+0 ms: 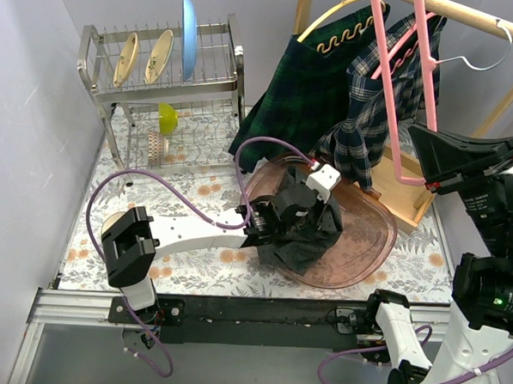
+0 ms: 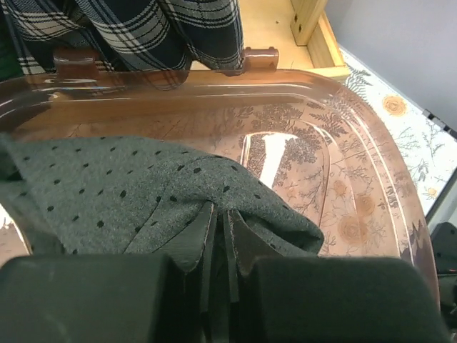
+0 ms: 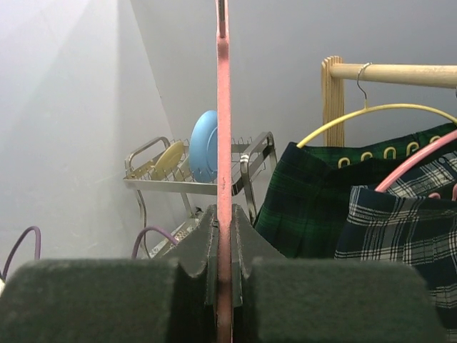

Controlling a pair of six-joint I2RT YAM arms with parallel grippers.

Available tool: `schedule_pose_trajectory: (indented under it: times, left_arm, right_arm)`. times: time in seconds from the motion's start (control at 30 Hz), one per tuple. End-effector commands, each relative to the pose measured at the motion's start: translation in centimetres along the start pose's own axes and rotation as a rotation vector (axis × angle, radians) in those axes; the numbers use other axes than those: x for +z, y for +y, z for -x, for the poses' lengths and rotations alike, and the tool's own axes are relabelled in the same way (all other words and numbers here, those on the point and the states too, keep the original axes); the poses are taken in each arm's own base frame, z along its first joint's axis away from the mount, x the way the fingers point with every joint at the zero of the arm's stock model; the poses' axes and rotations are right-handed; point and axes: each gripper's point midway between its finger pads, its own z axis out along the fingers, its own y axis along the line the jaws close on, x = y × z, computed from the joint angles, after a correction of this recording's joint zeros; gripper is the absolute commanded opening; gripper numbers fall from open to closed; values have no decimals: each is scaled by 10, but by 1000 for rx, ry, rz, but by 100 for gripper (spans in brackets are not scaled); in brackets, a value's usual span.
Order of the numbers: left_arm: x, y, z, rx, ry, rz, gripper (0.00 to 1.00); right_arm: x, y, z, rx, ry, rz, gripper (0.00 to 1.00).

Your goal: Remove the skirt from the hanger

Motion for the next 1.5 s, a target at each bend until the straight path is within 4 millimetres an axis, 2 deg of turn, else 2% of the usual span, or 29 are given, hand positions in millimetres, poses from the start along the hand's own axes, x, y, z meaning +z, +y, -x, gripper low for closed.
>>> schedule_pose_trajectory:
  times: [0.0,0.1,0.17,0.27,0.3,0.33,0.37,0.43,0.47,0.5,0.57,0.6,0.63,0.67,0.73,0.77,0.8,0.83,0.87,0.9,1.0,1.07,1.23,1.27,1.3,1.37,1.47]
  left_arm:
    - [-19,-1,106,-139,-242,-88,0]
    - [-18,12,121,-161,-268,-84,0]
    - [-16,17,116,-174,-256,-80,0]
    - [-13,17,87,-188,-186,-93,0]
    - [-14,15,67,-189,-142,-113,2]
    - [-16,8,56,-191,-109,-161,9]
    - [-19,4,49,-206,-92,-188,27]
    - [-28,-1,38,-204,-60,-226,53]
    - [-31,-1,40,-204,-57,-229,67]
    - [-36,-2,38,-199,-42,-227,72]
    - [-51,-3,56,-185,-77,-241,82]
    - [-56,-2,59,-162,-80,-240,91]
    - [-66,-2,71,-154,-103,-246,98]
    - [-71,-5,80,-139,-118,-262,98]
    - [-79,-2,83,-93,-108,-254,98]
    - [-86,2,91,-79,-127,-243,98]
    - [-88,8,89,-36,-125,-219,98]
    - [-94,23,92,1,-145,-151,98]
    - [-97,28,92,17,-154,-115,98]
    - [-103,44,98,24,-182,-25,98]
    - [-119,55,110,62,-219,18,98]
    - [-125,63,110,98,-228,52,98]
    - [-140,94,102,174,-264,185,98]
    - [-138,104,82,198,-225,225,98]
    - [-140,105,90,184,-276,234,98]
    - [-141,112,78,173,-277,261,98]
    - [-144,111,79,157,-291,260,98]
  right_arm:
    - [-1,-7,0,-32,-10,-30,1]
    - [-2,-6,0,-35,-13,-31,1]
    - [-2,-10,-2,-32,-9,-41,1]
    - [-3,-21,-12,-21,5,-77,1]
    - [-2,-24,-15,-20,13,-88,1]
    - [-3,-27,-16,-17,19,-101,1]
    - [-3,-32,-19,-6,34,-124,1]
    - [-3,-35,-22,-8,51,-140,1]
    - [-4,-36,-21,-7,54,-157,1]
    - [-4,-36,-20,-7,56,-162,1]
    - [-6,-36,-14,-22,41,-179,1]
    - [-9,-30,-6,-36,31,-183,1]
    - [-10,-30,-3,-45,26,-194,1]
    - [-12,-35,0,-58,15,-229,1]
    - [-18,-41,3,-68,14,-285,1]
    - [-21,-51,6,-92,2,-344,1]
    - [-24,-57,6,-99,4,-380,1]
    - [-33,-71,0,-103,31,-466,1]
    - [-37,-83,1,-109,33,-532,1]
    - [-41,-89,0,-131,45,-566,1]
    - [-54,-107,-4,-154,76,-681,1]
    - [-68,-119,-9,-172,107,-766,1]
    - [-92,-130,-27,-230,178,-839,1]
    - [-98,-131,-28,-244,182,-863,1]
    - [-102,-134,-34,-243,207,-878,1]
    - [-108,-140,-38,-249,217,-911,1]
    - [-107,-154,-57,-233,263,-929,1]
